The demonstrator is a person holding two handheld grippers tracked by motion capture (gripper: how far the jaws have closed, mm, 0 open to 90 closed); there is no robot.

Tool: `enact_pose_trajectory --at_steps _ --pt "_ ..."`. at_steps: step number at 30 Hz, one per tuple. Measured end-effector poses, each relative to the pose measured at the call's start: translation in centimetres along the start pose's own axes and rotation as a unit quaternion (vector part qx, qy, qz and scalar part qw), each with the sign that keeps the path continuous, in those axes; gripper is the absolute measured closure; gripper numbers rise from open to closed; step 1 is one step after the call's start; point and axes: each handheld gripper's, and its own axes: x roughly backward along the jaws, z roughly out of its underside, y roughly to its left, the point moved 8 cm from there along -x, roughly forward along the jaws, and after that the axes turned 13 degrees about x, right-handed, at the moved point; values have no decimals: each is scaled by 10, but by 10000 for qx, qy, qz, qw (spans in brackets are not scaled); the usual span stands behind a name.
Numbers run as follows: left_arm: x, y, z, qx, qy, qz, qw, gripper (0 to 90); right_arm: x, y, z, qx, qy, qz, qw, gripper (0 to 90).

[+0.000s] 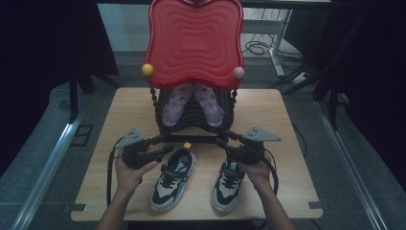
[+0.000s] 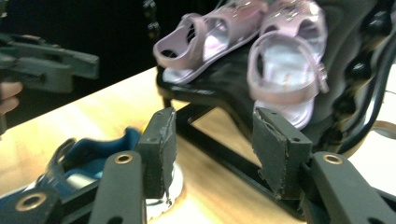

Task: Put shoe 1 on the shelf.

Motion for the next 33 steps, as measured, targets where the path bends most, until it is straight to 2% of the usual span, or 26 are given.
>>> enact_pose_trajectory --at_steps 5,8,10,11,12,15,19,20,23,25,28,31,33 --pt "10 1 10 153 66 58 9998 446 4 4 4 -36 54 -149 9999 474" --pt "18 2 16 319 79 132 9994 446 6 4 6 -112 26 -141 9998 474" --pt "20 2 18 328 108 143 9993 449 6 5 6 -129 17 -138 9998 475" --pt "22 0 20 322 117 163 9993 456 9 7 6 -117 -88 -105 9998 477" --pt "28 -4 21 376 72 333 9987 463 11 9 6 -98 -122 -106 9998 477" --pt "32 -7 22 336 65 357 9988 465 14 14 9 -20 -119 -107 9999 477" --pt "38 -12 28 230 148 381 9989 484 16 16 11 -82 -234 -118 9996 478" --pt "37 -16 32 159 207 424 9988 488 16 16 13 -81 -195 -139 9997 477" --pt "33 -20 38 16 366 371 9986 490 17 16 11 -47 -250 -103 9996 480" --pt "32 -21 40 4 417 390 9984 506 18 17 11 -82 -274 -122 9995 480" --pt "26 -22 46 16 591 423 9974 514 19 17 13 -14 -240 -90 9997 480" --pt "20 -25 51 -2 757 421 9962 551 21 13 17 -120 -242 -29 9996 479" --pt "19 -26 52 8 781 431 9960 554 23 10 20 -177 -245 10 9995 481"
